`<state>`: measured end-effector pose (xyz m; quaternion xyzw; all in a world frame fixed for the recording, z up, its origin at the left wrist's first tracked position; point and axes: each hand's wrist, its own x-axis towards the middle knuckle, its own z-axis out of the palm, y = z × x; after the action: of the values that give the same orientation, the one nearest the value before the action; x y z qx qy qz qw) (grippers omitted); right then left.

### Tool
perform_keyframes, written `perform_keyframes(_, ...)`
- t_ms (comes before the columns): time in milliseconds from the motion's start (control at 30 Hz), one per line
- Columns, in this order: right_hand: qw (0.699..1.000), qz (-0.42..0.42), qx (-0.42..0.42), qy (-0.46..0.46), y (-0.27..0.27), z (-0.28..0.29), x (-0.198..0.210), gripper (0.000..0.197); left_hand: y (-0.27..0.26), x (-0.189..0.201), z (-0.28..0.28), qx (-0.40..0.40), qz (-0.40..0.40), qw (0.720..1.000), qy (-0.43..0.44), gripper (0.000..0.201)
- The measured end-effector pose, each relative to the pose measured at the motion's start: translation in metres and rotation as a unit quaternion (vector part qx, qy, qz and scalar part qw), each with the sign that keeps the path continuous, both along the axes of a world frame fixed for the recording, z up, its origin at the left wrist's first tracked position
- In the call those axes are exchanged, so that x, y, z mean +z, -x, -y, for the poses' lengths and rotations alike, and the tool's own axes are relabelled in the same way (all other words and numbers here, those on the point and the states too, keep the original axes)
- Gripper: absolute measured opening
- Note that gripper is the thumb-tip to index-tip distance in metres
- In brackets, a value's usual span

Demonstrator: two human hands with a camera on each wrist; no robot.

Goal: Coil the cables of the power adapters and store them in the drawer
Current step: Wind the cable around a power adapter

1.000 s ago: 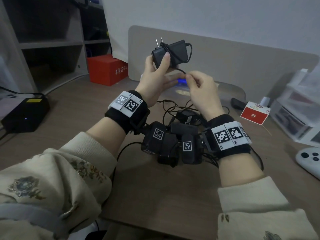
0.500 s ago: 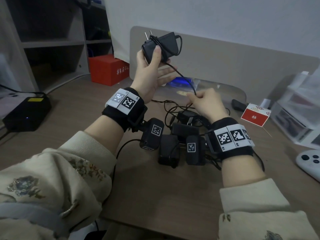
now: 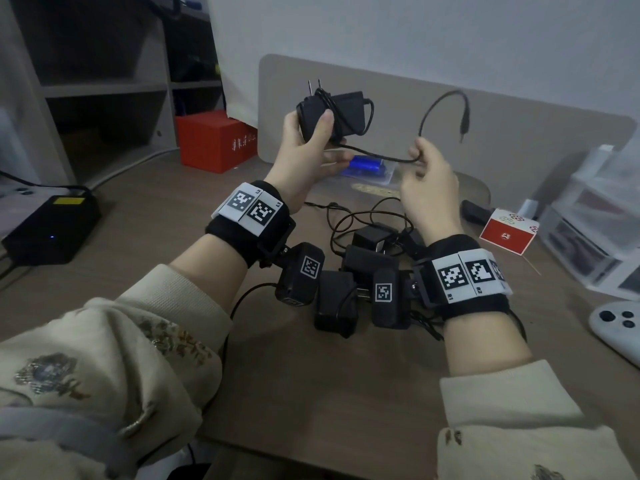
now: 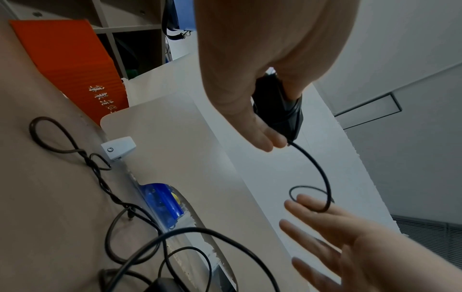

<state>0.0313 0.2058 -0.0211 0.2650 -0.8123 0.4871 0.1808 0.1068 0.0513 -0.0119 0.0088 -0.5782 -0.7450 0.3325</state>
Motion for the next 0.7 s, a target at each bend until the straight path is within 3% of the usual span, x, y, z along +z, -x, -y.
perform_keyframes(167,0.990,0.078,-0.018,-0.116,0.004,-0.001,-0.006,0.055,0.000,-0.001,-0.002,-0.012,0.023,1.000,0.012,0.032)
perform_keyframes(267,0.974,0.138,-0.020,-0.179,0.004,-0.001,-0.009,0.045,0.001,-0.003,-0.004,-0.014,0.043,0.999,0.028,0.028)
perform_keyframes(367,0.966,0.121,-0.050,-0.223,0.002,-0.001,-0.010,0.042,0.001,-0.003,-0.005,-0.021,0.057,0.998,0.033,0.029)
perform_keyframes(433,0.980,0.046,-0.042,-0.191,0.002,0.000,-0.008,0.045,0.001,-0.004,-0.007,-0.023,0.065,0.997,0.033,0.031)
perform_keyframes(500,0.994,-0.009,0.009,-0.108,0.000,0.005,-0.004,0.032,0.001,-0.004,-0.008,-0.023,0.068,0.997,0.037,0.032)
perform_keyframes(567,0.995,0.010,0.084,-0.058,-0.005,0.010,-0.001,0.027,0.001,-0.005,-0.009,-0.024,0.067,0.997,0.039,0.033)
perform_keyframes(700,0.979,0.048,0.179,-0.079,-0.012,0.014,-0.005,0.021,0.001,-0.005,-0.009,-0.021,0.065,0.997,0.045,0.032)
